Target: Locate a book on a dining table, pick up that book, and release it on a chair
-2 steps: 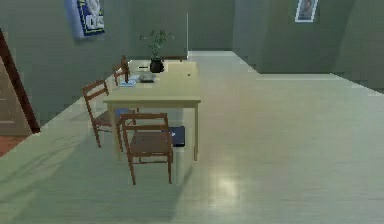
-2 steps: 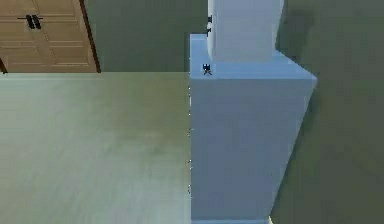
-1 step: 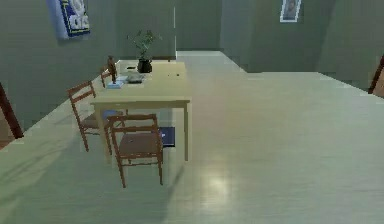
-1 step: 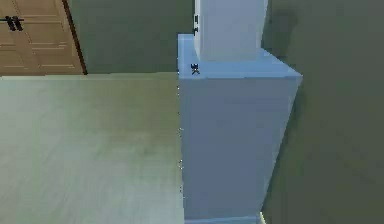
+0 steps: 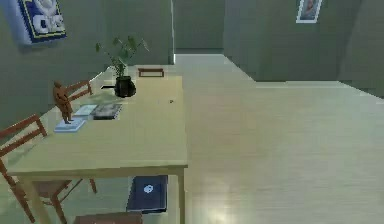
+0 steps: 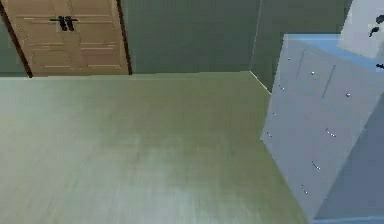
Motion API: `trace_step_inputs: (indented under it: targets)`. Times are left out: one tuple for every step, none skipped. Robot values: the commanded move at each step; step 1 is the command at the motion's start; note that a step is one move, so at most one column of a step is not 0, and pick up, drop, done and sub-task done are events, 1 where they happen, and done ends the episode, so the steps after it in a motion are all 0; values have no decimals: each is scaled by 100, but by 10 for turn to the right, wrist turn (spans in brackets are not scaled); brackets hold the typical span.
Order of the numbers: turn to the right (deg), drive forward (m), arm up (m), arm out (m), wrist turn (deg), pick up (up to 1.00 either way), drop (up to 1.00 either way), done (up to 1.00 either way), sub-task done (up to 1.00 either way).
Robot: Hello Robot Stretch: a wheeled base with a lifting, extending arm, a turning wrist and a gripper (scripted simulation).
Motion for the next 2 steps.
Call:
trace_step_inputs:
  targets:
    - [420,0,0,0,0,0,0,0,0]
    - [0,45,0,0,0,0,0,0,0]
